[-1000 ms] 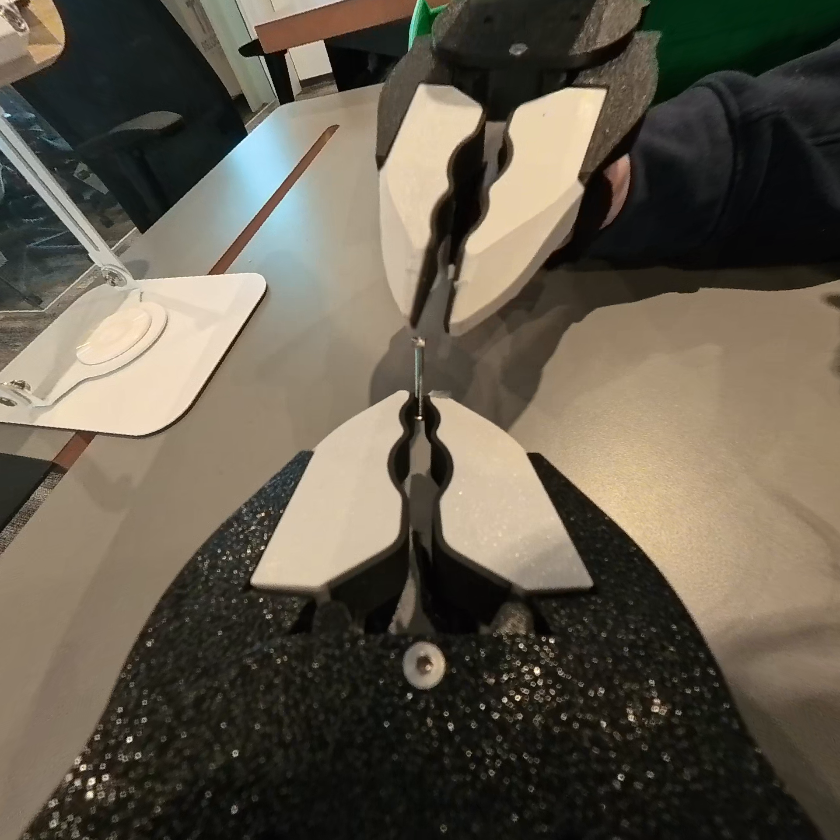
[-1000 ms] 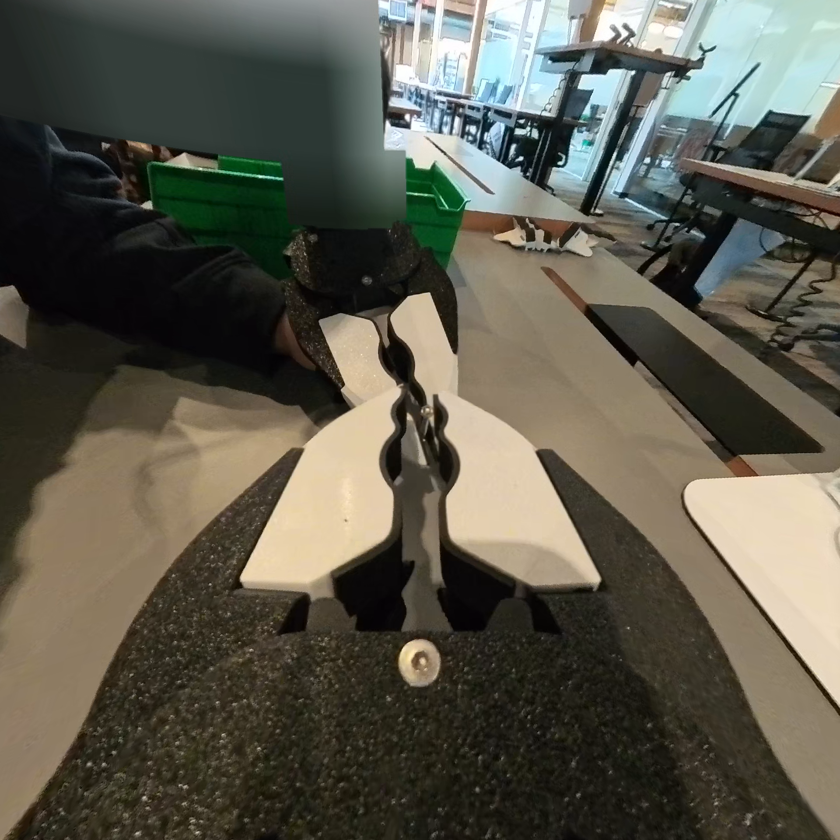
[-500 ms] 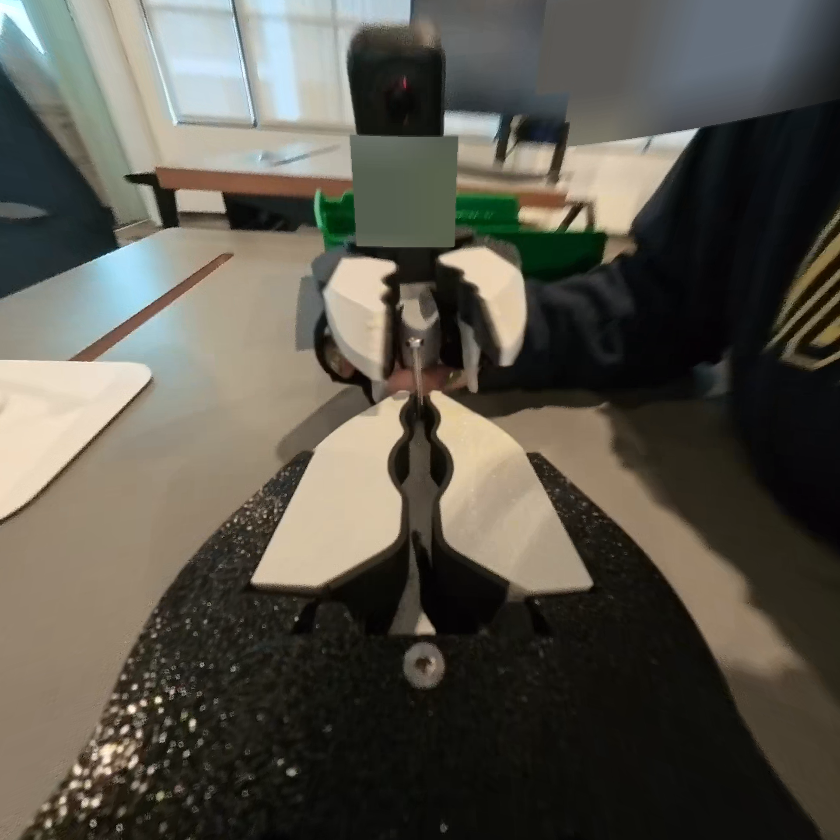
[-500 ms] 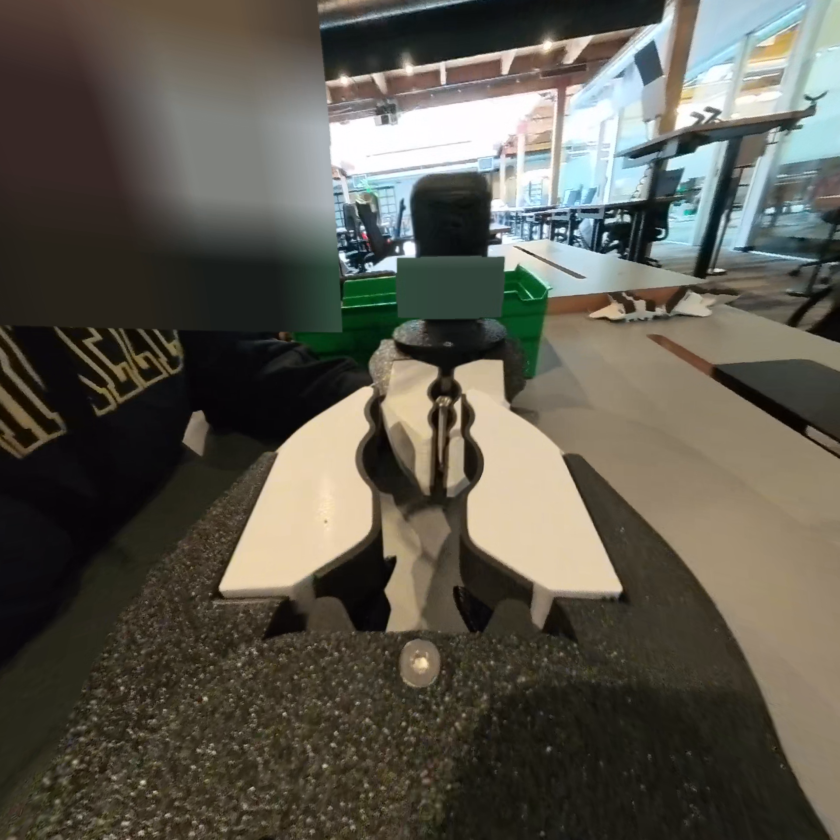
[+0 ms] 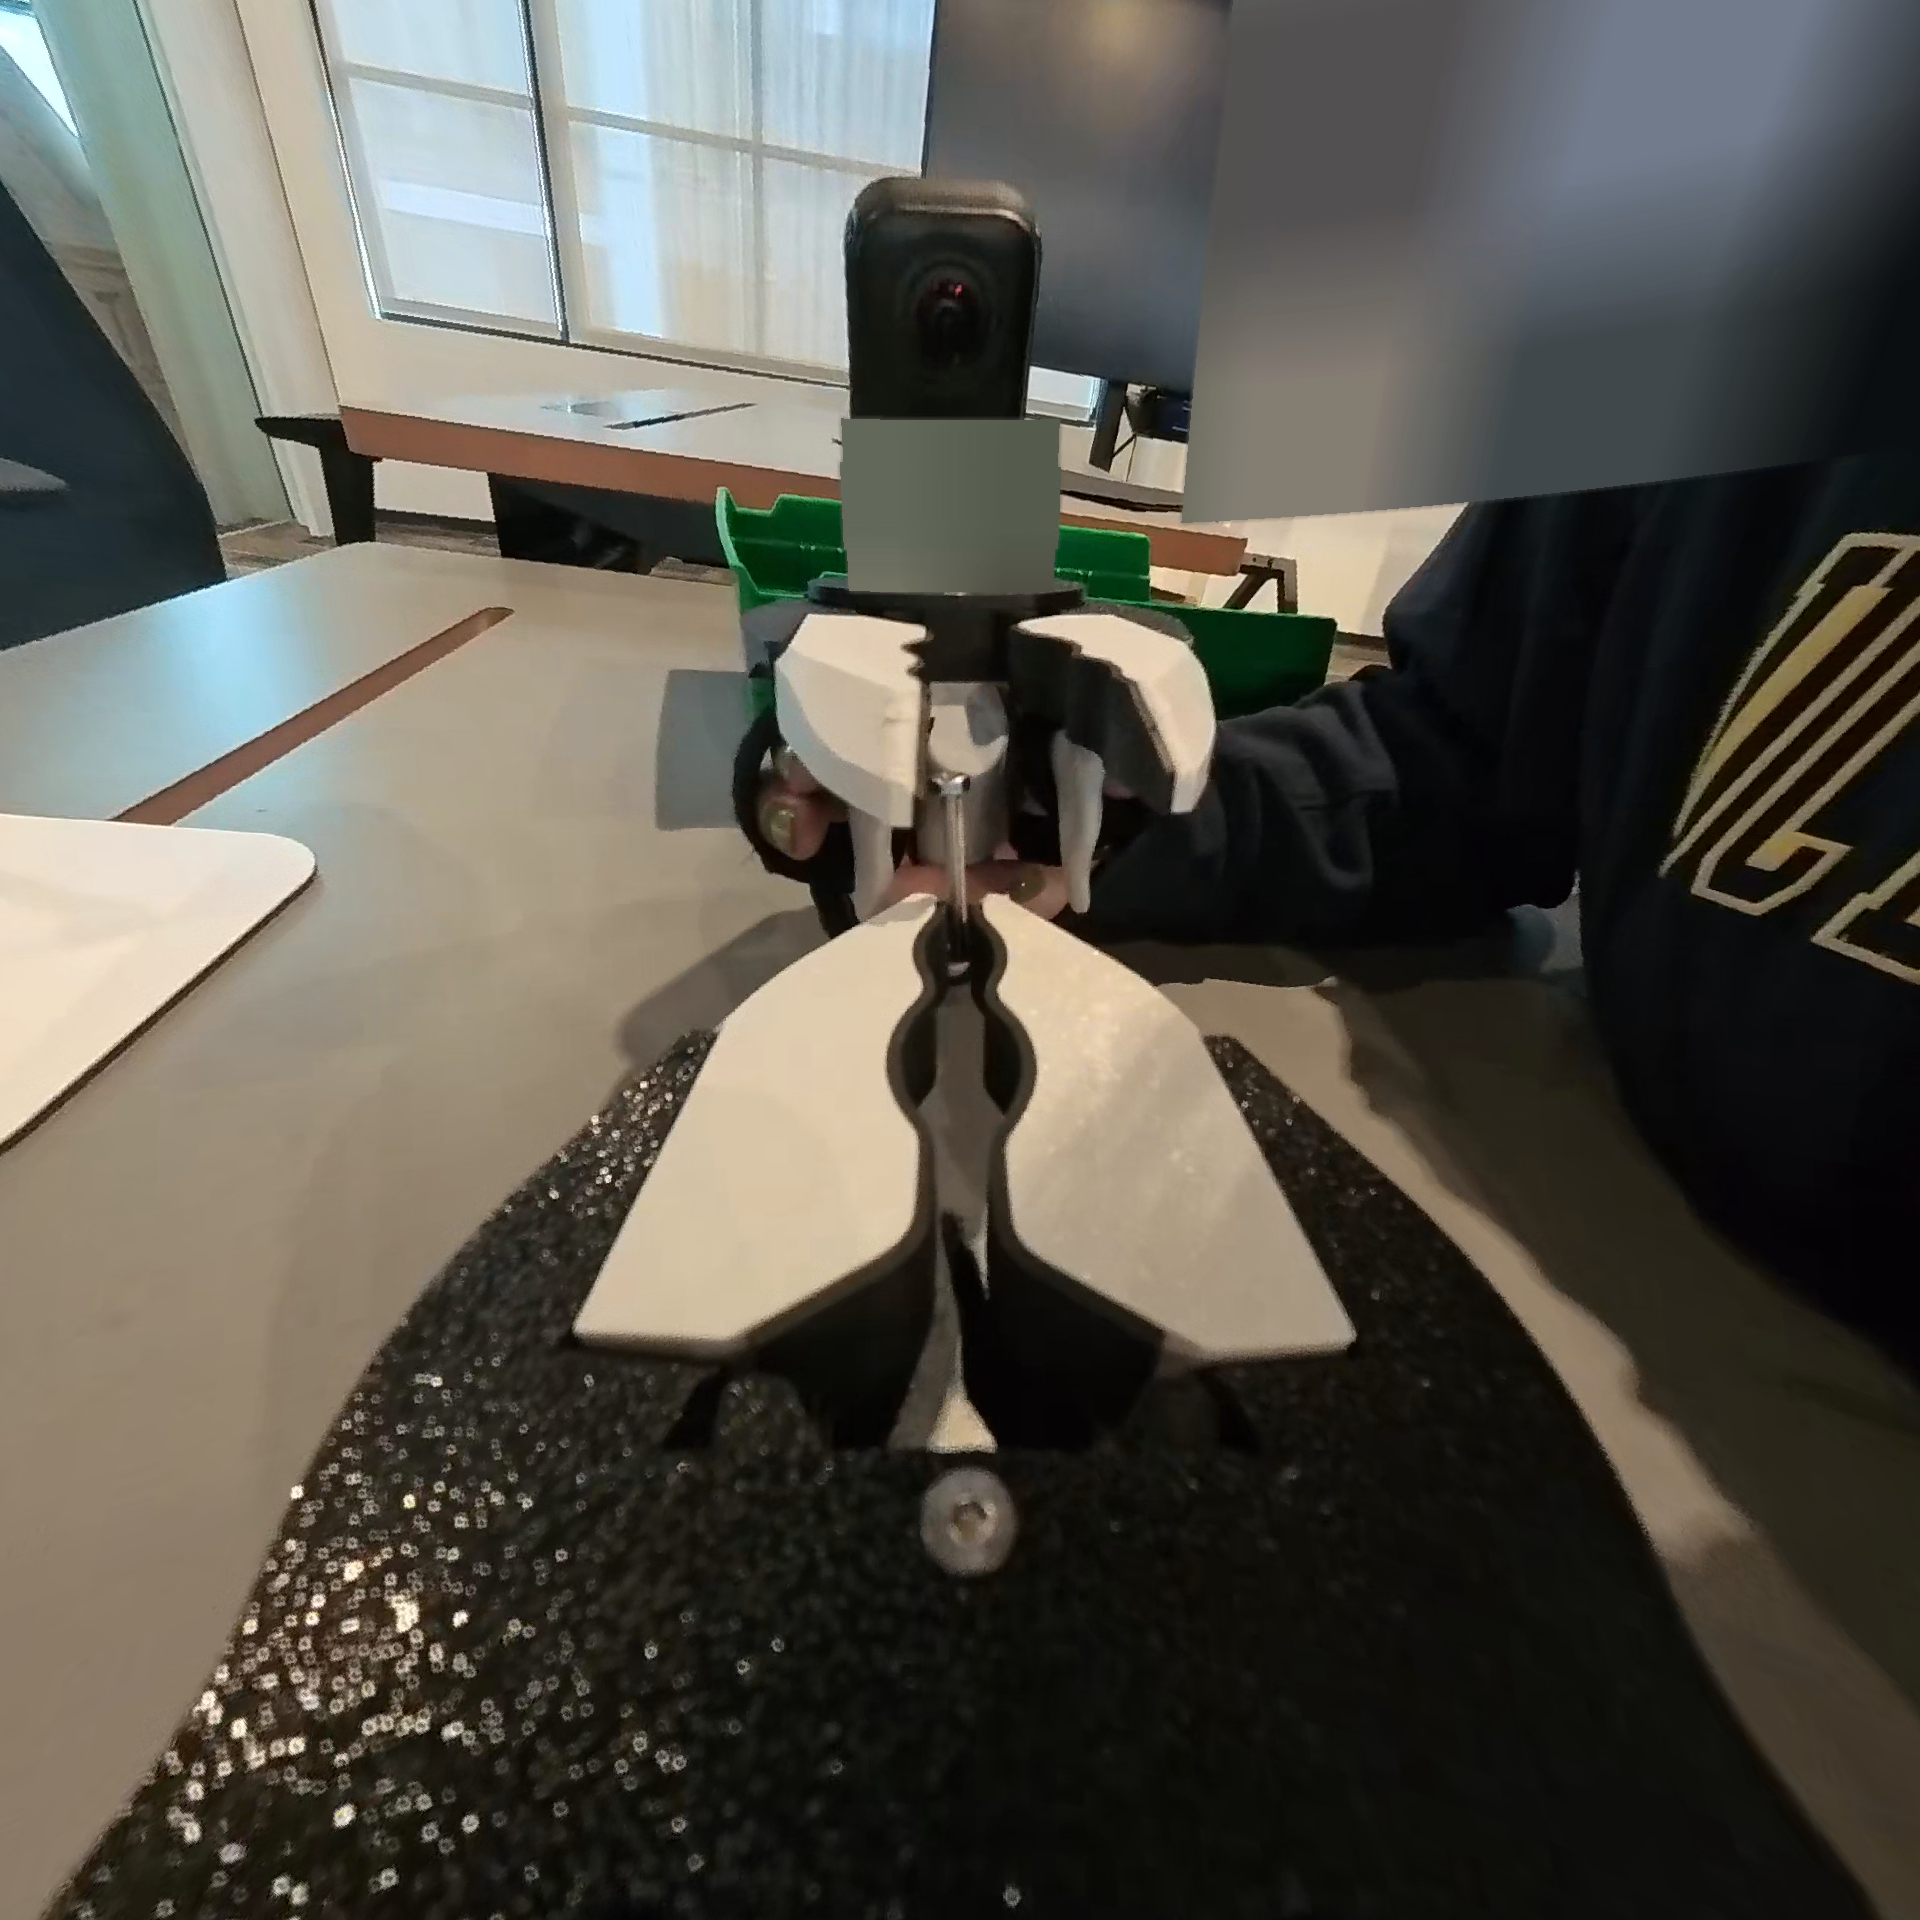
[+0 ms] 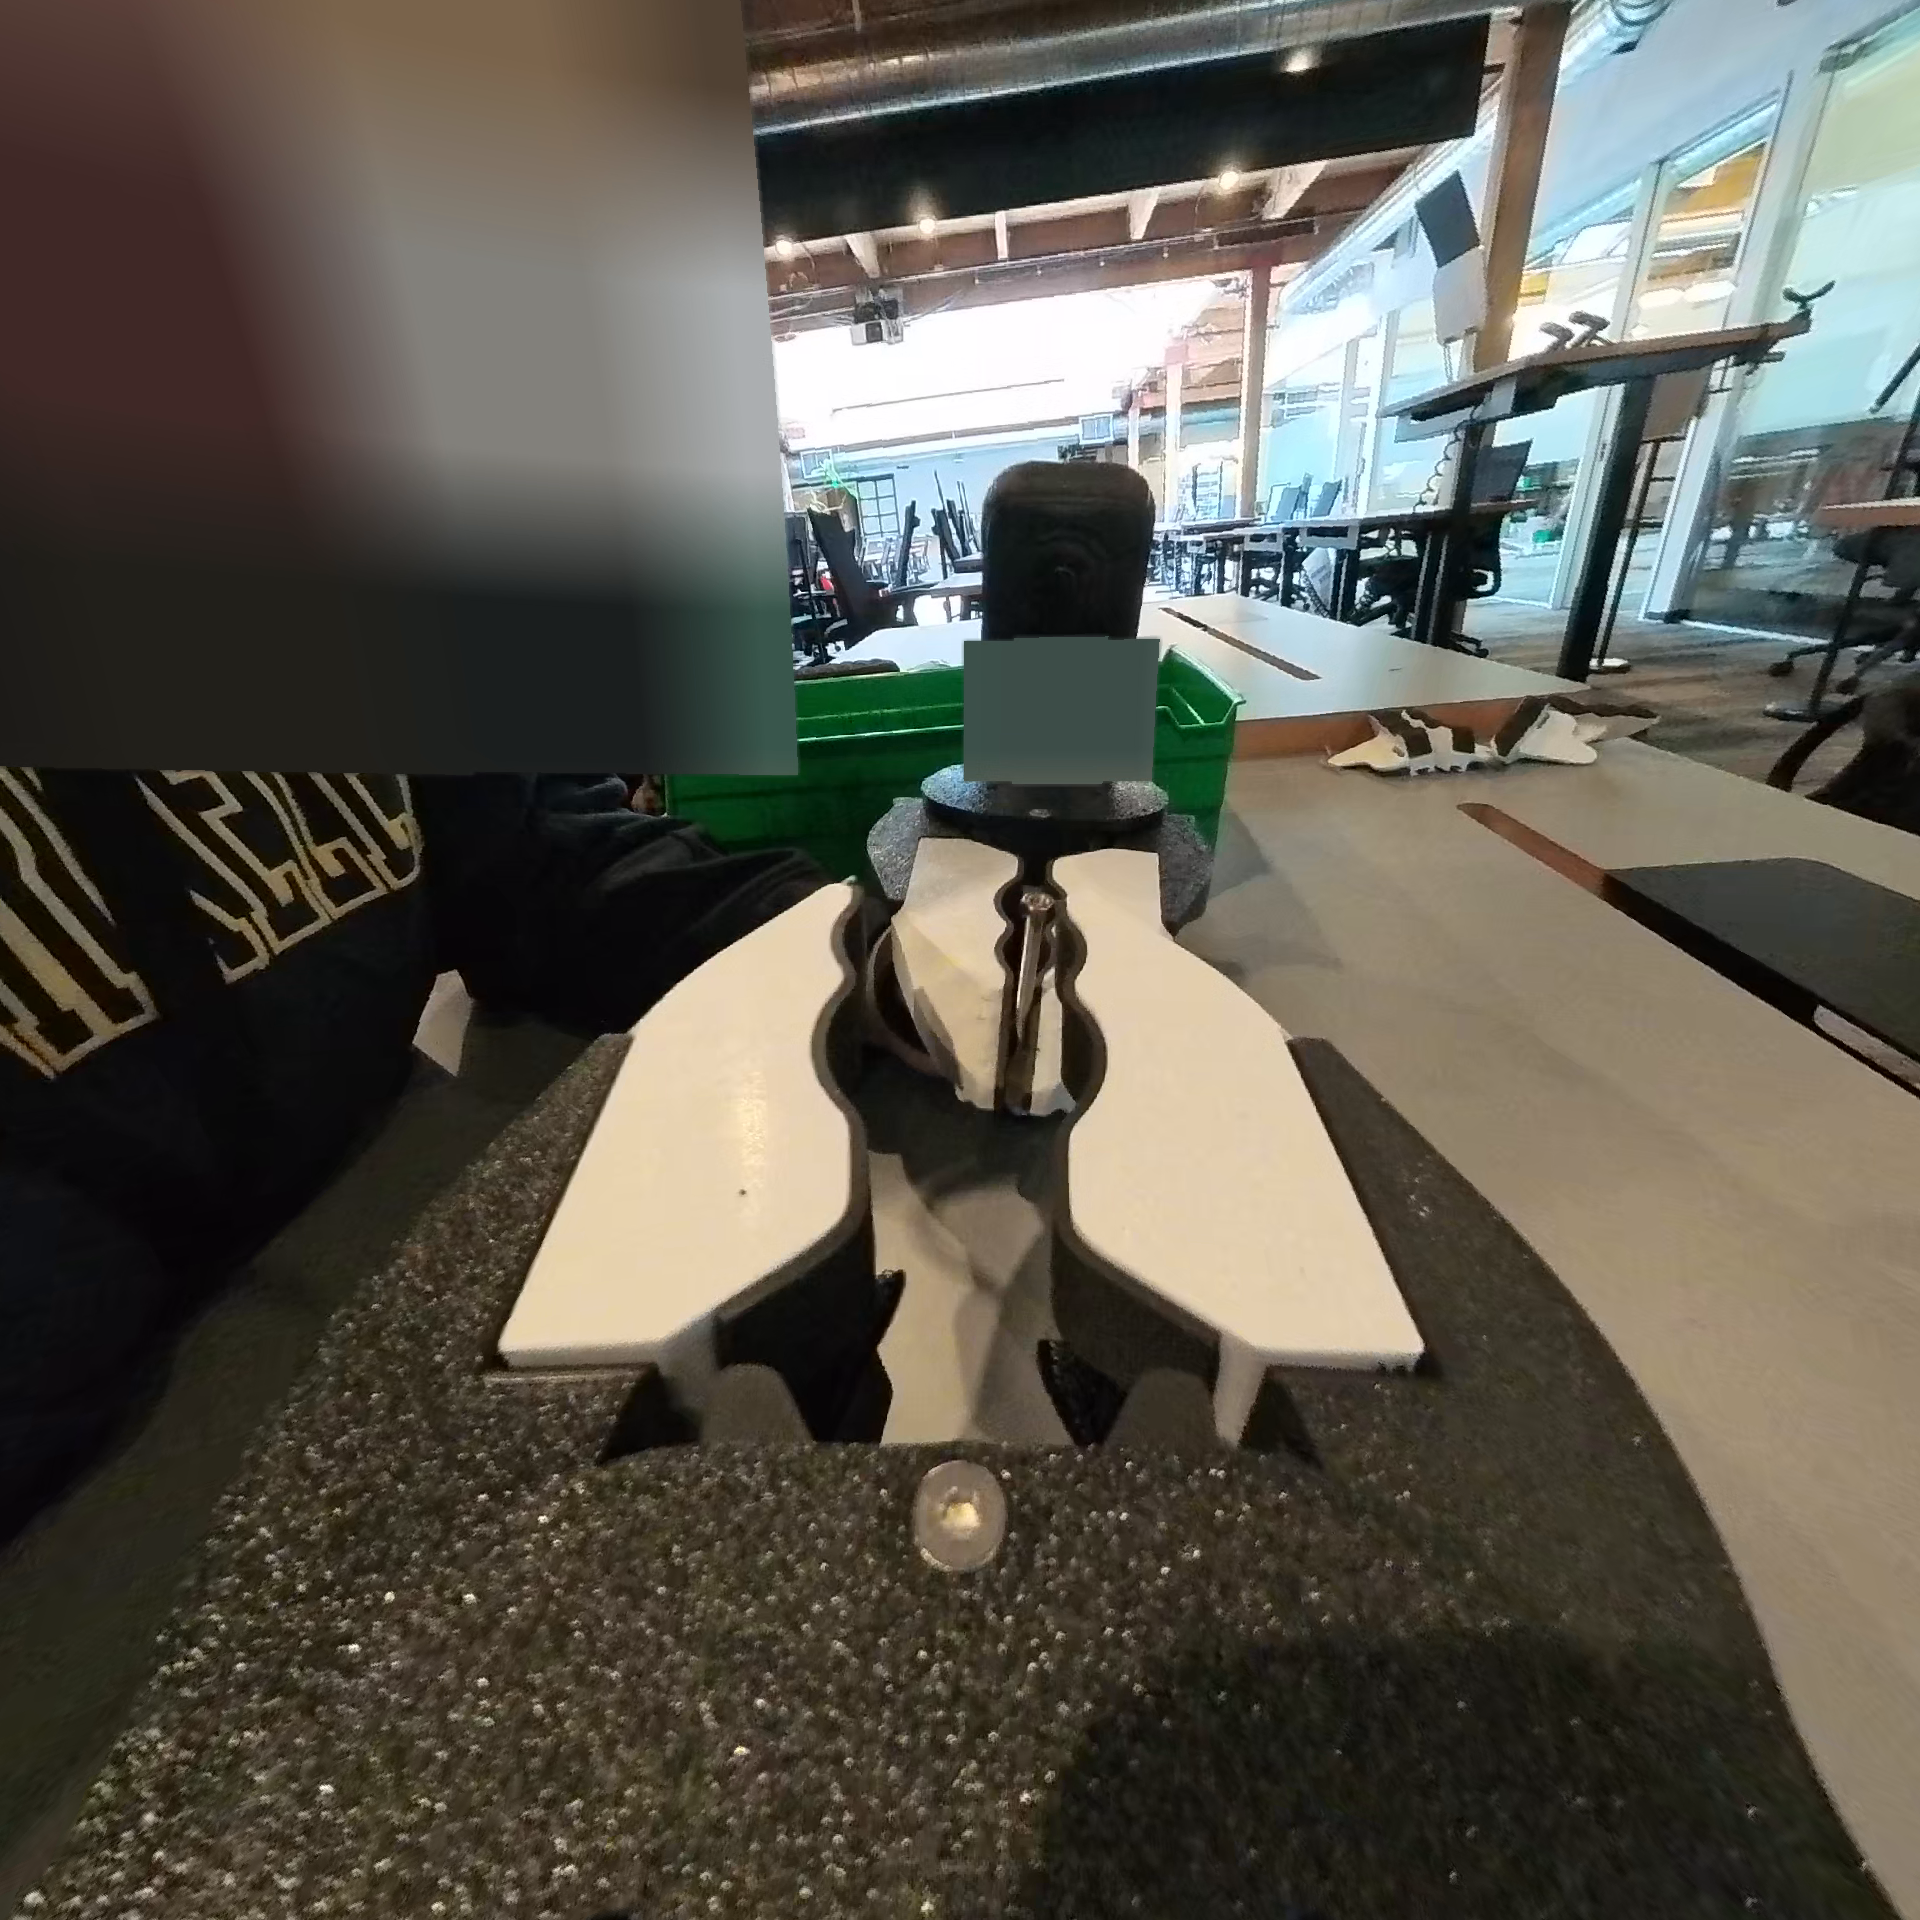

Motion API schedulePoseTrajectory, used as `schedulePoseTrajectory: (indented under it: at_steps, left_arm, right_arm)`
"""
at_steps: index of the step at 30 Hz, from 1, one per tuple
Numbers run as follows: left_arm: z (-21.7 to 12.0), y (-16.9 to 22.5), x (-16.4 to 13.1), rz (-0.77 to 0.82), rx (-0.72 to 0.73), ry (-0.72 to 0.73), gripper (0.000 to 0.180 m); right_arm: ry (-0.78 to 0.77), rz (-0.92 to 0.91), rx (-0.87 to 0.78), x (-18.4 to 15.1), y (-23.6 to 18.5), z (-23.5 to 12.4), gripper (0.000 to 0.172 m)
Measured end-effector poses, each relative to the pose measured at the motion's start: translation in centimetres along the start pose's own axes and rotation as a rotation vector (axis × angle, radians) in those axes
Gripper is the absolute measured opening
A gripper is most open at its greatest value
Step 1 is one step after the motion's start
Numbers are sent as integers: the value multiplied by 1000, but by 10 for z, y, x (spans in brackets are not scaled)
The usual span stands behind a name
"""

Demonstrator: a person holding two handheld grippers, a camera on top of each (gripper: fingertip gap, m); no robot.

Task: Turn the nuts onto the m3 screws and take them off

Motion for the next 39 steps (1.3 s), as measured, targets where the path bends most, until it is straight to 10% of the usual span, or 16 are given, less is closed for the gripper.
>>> schedulePoseTrajectory:
  at_steps: [39]
  left_arm:
    - [1, -2, -1, -13, 17, -34, 2]
  right_arm:
    - [-9, -49, -34, 2, -1, -6, 27]
Point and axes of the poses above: each gripper's, where its closed fingertips meet, z out along the fingers, x out of its top, y = z × x across the jaws, the point moved 10 cm from there along -z, back along the fingers, and after that the axes turned 11 degrees about x, right-handed, at the moved point
